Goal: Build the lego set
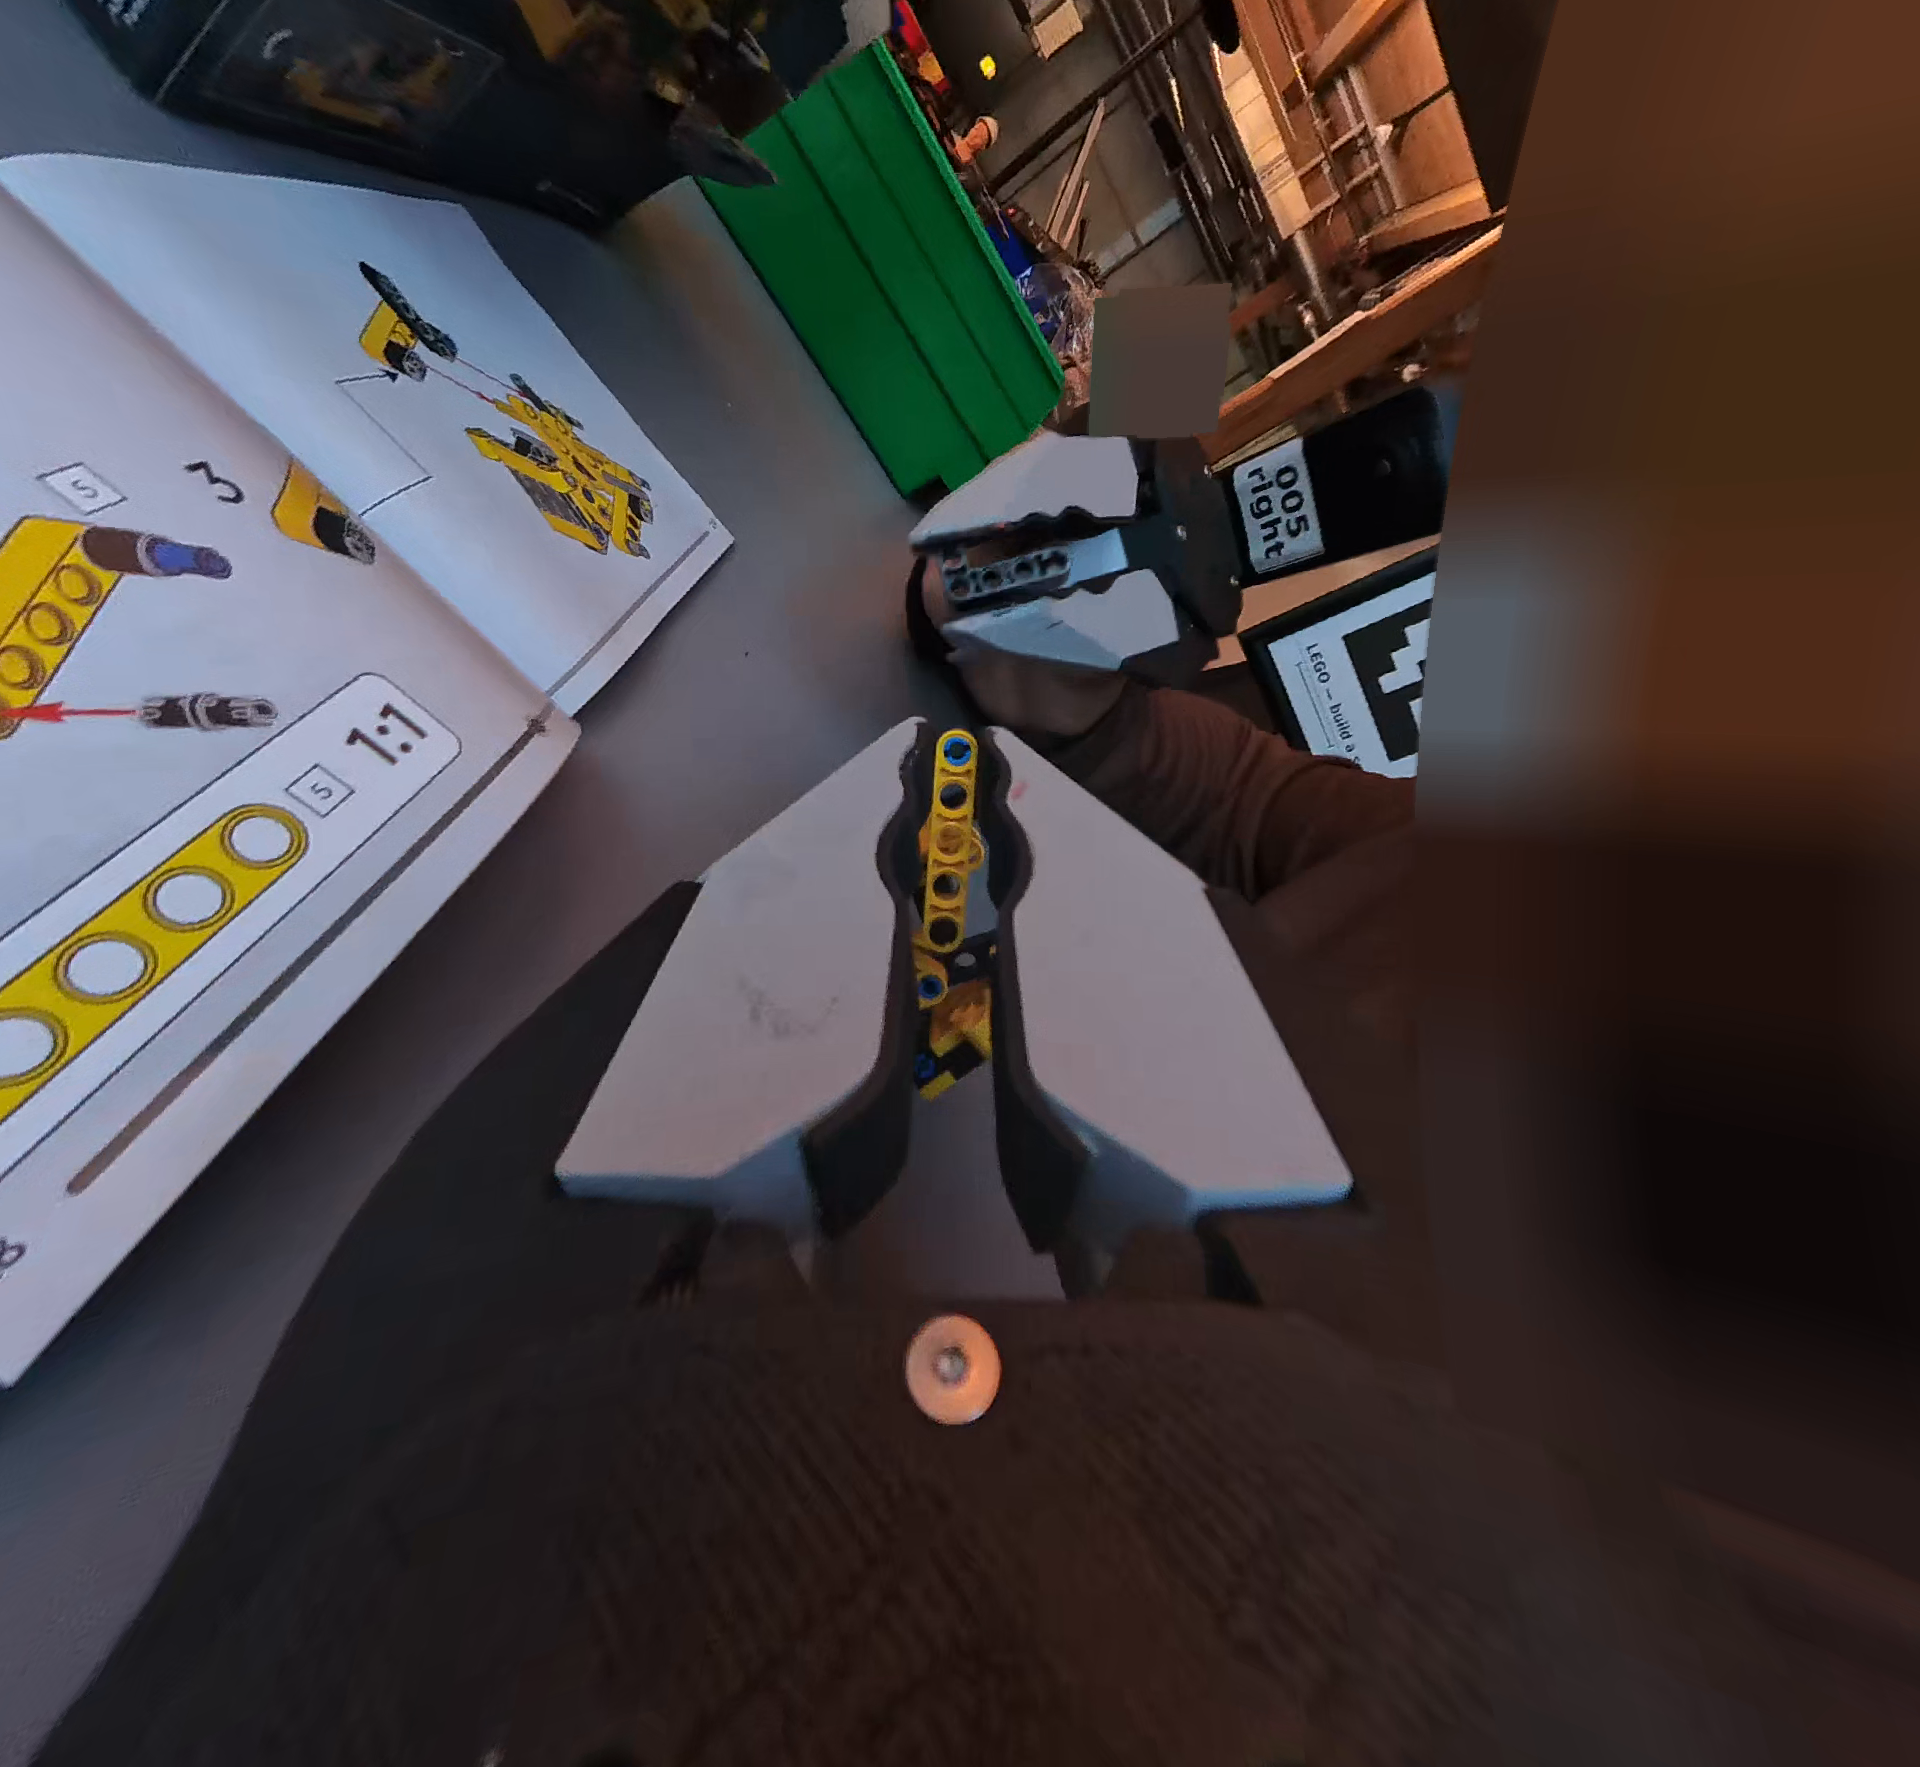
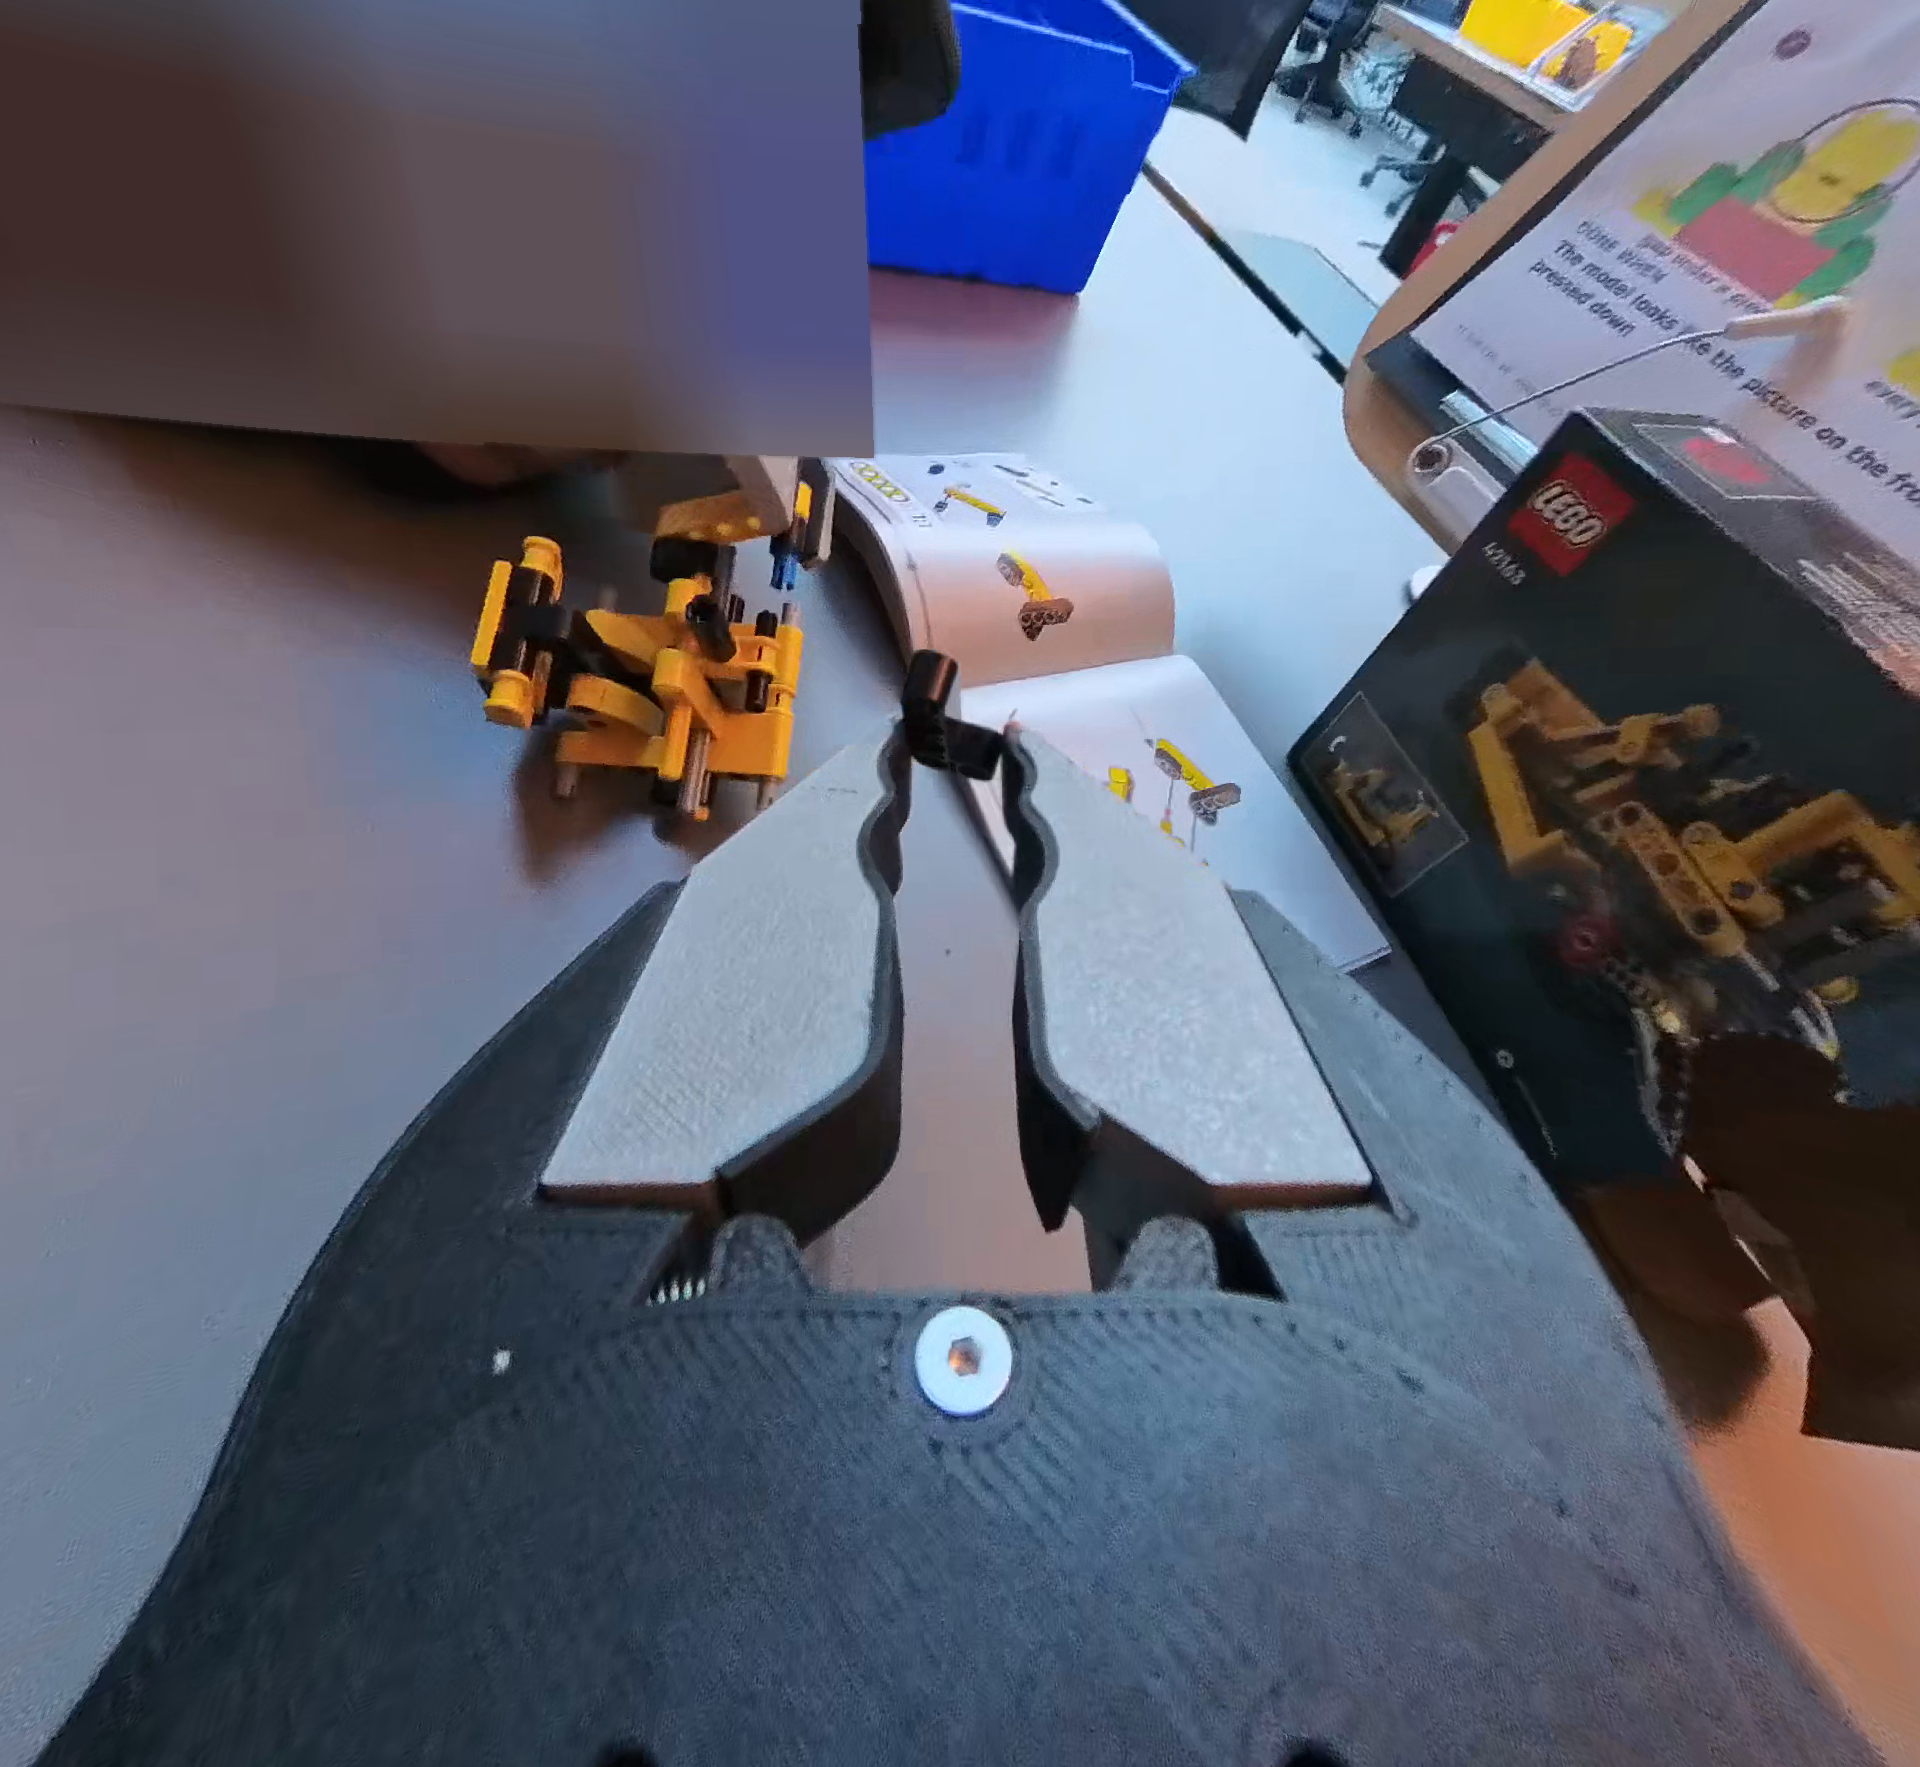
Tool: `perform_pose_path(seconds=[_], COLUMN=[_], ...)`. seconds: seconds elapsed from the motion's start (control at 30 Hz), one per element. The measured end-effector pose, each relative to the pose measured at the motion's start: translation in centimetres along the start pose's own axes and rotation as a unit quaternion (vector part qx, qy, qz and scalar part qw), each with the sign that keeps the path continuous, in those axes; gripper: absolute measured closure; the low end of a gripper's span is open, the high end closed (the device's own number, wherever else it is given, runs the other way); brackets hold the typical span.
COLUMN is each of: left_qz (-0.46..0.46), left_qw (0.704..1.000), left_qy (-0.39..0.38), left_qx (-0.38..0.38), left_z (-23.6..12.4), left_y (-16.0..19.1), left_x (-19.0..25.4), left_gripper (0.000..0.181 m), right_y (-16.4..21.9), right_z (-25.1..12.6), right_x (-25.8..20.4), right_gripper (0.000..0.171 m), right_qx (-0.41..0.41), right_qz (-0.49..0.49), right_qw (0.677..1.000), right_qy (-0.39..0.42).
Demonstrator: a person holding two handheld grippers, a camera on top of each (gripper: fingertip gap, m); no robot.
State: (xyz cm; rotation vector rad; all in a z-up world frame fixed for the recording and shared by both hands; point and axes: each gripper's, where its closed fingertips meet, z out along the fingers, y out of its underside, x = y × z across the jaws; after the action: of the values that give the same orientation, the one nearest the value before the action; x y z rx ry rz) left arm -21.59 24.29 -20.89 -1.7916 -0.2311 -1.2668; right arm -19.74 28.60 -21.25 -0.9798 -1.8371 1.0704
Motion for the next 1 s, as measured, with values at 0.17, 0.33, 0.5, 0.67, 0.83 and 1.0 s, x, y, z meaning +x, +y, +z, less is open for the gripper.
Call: perform_pose_path(seconds=[0.17,0.33,0.5,0.67,0.83,1.0], left_qz=[-0.035,-0.035,-0.048,-0.063,-0.061,-0.063], left_qw=[0.999,0.999,0.999,0.997,0.998,0.998], left_qy=[0.011,0.012,0.012,0.027,0.026,0.027], left_qx=[0.000,-0.004,-0.007,-0.016,-0.012,-0.009], left_z=[-0.1,0.1,0.2,0.4,0.2,0.0], left_y=[-0.1,0.0,0.0,0.3,0.2,0.1], left_x=[-0.3,-0.3,-0.4,-0.2,-0.2,-0.2], left_gripper=[0.176,0.176,0.176,0.175,0.173,0.172], right_y=[-0.2,0.5,0.4,0.6,0.4,-1.0], right_z=[0.1,0.8,0.8,0.9,0.5,-0.7], right_x=[-0.2,-1.1,-1.4,-1.6,-1.7,-2.6], right_gripper=[0.157,0.157,0.157,0.157,0.157,0.158], right_qx=[0.014,-0.013,-0.010,-0.017,-0.009,0.051], right_qz=[0.036,0.037,0.034,0.033,0.055,0.042], right_qw=[0.999,0.998,0.998,0.997,0.994,0.990], right_qy=[-0.028,-0.053,-0.060,-0.069,-0.089,-0.128])
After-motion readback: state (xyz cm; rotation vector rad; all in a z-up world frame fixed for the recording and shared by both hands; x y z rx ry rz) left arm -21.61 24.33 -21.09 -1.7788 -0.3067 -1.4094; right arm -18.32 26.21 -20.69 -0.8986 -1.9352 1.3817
